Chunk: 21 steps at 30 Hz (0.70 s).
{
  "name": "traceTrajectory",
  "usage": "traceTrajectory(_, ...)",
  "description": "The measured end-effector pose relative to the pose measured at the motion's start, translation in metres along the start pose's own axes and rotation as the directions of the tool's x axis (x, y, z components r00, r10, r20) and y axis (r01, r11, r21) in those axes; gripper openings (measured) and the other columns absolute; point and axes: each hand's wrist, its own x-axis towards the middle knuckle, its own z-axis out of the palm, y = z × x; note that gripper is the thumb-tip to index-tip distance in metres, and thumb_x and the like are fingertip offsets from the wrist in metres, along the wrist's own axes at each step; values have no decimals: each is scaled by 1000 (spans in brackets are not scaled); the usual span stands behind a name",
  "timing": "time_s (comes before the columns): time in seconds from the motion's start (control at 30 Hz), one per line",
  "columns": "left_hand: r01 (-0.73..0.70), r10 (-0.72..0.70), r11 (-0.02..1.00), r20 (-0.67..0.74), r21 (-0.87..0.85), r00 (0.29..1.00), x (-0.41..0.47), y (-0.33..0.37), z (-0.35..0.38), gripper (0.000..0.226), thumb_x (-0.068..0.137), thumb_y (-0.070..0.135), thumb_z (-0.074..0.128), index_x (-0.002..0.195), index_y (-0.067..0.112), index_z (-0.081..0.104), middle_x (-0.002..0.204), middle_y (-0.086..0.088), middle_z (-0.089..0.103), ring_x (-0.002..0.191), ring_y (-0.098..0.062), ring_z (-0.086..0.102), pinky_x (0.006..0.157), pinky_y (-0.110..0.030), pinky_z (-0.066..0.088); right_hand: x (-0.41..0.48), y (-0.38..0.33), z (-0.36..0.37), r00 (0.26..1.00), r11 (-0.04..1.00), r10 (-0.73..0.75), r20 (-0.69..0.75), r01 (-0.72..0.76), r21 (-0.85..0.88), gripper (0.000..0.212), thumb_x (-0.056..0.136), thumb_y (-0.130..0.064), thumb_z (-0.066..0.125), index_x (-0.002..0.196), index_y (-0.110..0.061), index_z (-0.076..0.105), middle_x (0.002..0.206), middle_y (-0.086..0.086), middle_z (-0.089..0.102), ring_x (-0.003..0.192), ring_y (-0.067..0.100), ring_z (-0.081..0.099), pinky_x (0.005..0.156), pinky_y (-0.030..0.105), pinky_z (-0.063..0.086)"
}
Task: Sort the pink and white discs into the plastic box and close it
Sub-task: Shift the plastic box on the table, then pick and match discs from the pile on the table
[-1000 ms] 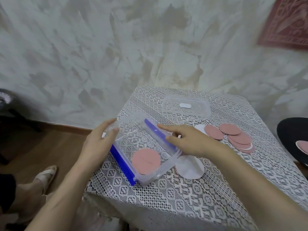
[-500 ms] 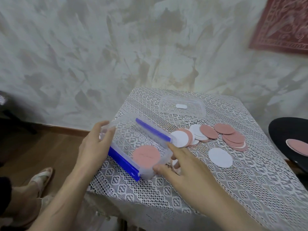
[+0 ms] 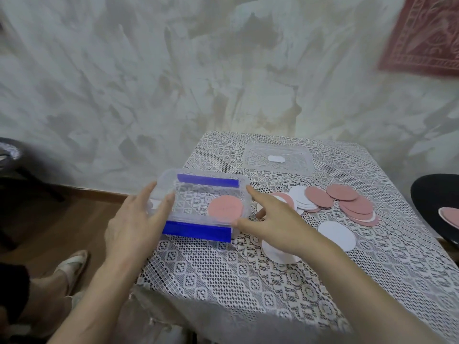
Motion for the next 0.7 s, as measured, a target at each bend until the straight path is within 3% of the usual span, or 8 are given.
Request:
traceTrajectory(0.13,5,-6,996,10,95,1000,-4,5,-7,86,80,93,16,149,44,31,141,-5,57,118,-37,61,88,-53,52,8,1,-9,999,1000,-3,53,5,-30,100,80,-67,70,160,-42,16,150,1,50,131,21,51,102,39,44)
traceTrajectory(0.23,-3,2,987,2,158,1000,-7,10,-15,82,81,91,21,146,44,37,140,-6,53,113,-40,62,83,-50,54,7,-2,-15,997,992,-35,62,42,-119,98,83,-66,68,161,-34,19,155,0,45,133,20,49,104,38,42)
traceTrajectory(0.3,-39,50,979,-50,199,997,-9,16,-19,75,86,84,29,143,39,45,135,-5,54,110,-35,63,77,-46,56,4,-4,-17,997,978,-68,33,74,-193,92,85,-68,64,160,-31,25,159,-2,40,135,19,49,107,40,41)
traceTrajectory(0.4,-159,188,959,-106,236,976,-13,34,-21,58,93,67,43,137,31,55,125,-3,56,110,-27,60,70,-39,54,-2,-5,-20,993,956,-121,-2,116,-268,73,93,-66,54,155,-30,38,150,-4,52,125,16,57,102,37,43)
traceTrajectory(0.5,-240,270,939,-98,245,958,-15,57,-22,46,95,55,49,132,28,59,122,-3,59,106,-27,59,73,-38,50,-10,-4,-25,987,917,-159,-33,135,-376,56,100,-54,49,150,-30,43,138,-2,61,119,19,60,94,37,47)
traceTrajectory(0.57,-308,326,921,-40,239,944,-18,74,-19,45,95,53,49,131,28,60,123,-2,60,109,-26,58,78,-38,51,-17,-1,-29,978,836,-200,-64,136,-532,48,102,-49,47,145,-26,47,130,1,64,117,24,59,87,39,48)
traceTrajectory(0.7,-476,478,847,55,238,877,-33,116,0,40,95,44,50,127,24,63,121,-3,63,109,-28,55,83,-39,49,-28,11,-40,968,731,-226,-113,92,-676,36,103,-46,44,131,-24,50,119,1,61,111,27,55,76,39,45)
